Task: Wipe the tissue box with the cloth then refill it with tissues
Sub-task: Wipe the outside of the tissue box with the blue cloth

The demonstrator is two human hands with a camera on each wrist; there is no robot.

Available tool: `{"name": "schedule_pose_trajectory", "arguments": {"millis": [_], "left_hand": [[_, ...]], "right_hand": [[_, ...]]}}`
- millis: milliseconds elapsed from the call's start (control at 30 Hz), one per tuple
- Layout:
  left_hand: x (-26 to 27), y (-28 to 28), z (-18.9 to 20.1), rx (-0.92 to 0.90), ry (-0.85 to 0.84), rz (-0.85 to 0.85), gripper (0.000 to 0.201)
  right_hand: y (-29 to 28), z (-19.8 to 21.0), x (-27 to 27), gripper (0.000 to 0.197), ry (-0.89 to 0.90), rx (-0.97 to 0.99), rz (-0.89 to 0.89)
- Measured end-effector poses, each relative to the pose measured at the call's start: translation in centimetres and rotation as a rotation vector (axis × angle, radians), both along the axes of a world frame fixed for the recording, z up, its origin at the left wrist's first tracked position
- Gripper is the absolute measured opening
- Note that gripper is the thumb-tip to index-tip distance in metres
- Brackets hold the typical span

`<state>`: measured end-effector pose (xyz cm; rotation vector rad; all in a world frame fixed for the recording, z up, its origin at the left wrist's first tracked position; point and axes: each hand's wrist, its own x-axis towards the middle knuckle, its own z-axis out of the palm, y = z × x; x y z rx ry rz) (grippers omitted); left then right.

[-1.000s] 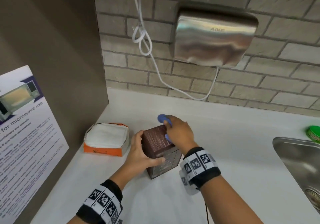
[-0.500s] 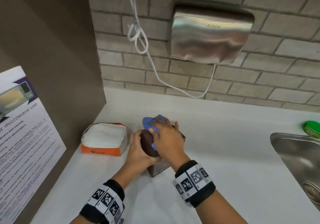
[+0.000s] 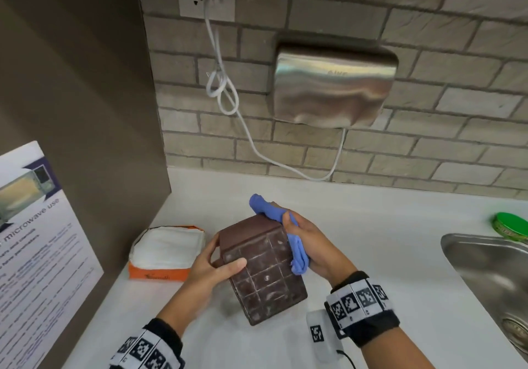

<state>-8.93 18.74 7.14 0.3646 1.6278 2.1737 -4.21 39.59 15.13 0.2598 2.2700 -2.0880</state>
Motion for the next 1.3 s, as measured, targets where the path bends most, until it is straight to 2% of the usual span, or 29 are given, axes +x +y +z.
{"name": "schedule_pose_trajectory", "arguments": {"millis": [67,100,167,200,300,333,500,600,667,733,833,900,1000,1033,1100,1167,1233,1300], "left_hand": [[0.2,-0.4,0.3,0.078,-0.04,-0.015,0.093],[0.1,-0.7,0.2,0.105,-0.056,-0.014,0.092],[0.0,-1.3,0.3,0.168,-0.099,-0.005,0.086],[-0.1,-1.6,0.5,0.211,-0.132,0.015,0.077],[-0.6,-2.7,0.9,0.325,-0.247,0.13,0.033],[-0.6,-3.0,1.1,0.325,-0.269,0.152,0.029],[0.5,-2.8,1.4,0.168,-0.292,0.008,0.047],[1.4,-1.8,1.5,0.062,-0.257,-0.079,0.082],[1.9,-1.1,1.6,0.077,-0.262,-0.062,0.091],[2.2,-0.8,2.2,0.124,-0.263,0.002,0.084],[1.9,-1.3,3.1,0.206,-0.296,0.108,0.051],[1.6,-2.1,3.5,0.239,-0.338,0.157,0.044],[1.4,-3.1,3.9,0.161,-0.279,0.1,0.044],[1.4,-3.3,4.0,0.108,-0.241,0.044,0.049],[1.5,-3.3,4.2,-0.012,-0.177,-0.077,0.072],[1.8,-2.9,4.2,-0.03,-0.176,-0.115,0.083],[2.0,-2.5,4.4,0.031,-0.19,-0.059,0.076],[1.7,-2.4,4.4,0.108,-0.234,0.024,0.064]], "right_hand": [[0.0,-0.6,-0.6,0.046,0.099,-0.014,0.057],[0.0,-0.6,0.0,0.052,0.145,0.029,0.098],[-0.2,-0.4,1.1,0.052,0.203,0.088,0.148],[-0.2,-0.6,2.2,0.051,0.228,0.105,0.174],[0.1,-2.5,5.1,0.05,0.266,0.178,0.209],[0.1,-3.0,5.6,0.046,0.258,0.189,0.203],[-1.3,-1.3,6.0,0.04,0.303,0.138,0.19],[-1.7,0.2,4.6,0.05,0.365,0.126,0.169],[-1.7,1.4,3.8,0.046,0.35,0.09,0.161],[-1.5,2.0,3.3,0.047,0.322,0.05,0.187],[-0.7,0.9,3.4,0.047,0.301,0.055,0.225],[-0.3,-0.1,3.6,0.049,0.269,0.037,0.253],[-0.6,-1.2,3.7,0.046,0.251,-0.002,0.218],[-0.9,-1.3,3.5,0.047,0.264,-0.007,0.186],[-1.6,-0.9,3.2,0.057,0.31,-0.027,0.16],[-1.9,-0.3,2.8,0.051,0.345,-0.079,0.132],[-2.0,0.4,2.4,0.045,0.347,-0.077,0.12],[-2.2,0.4,2.5,0.052,0.371,-0.036,0.125]]}}
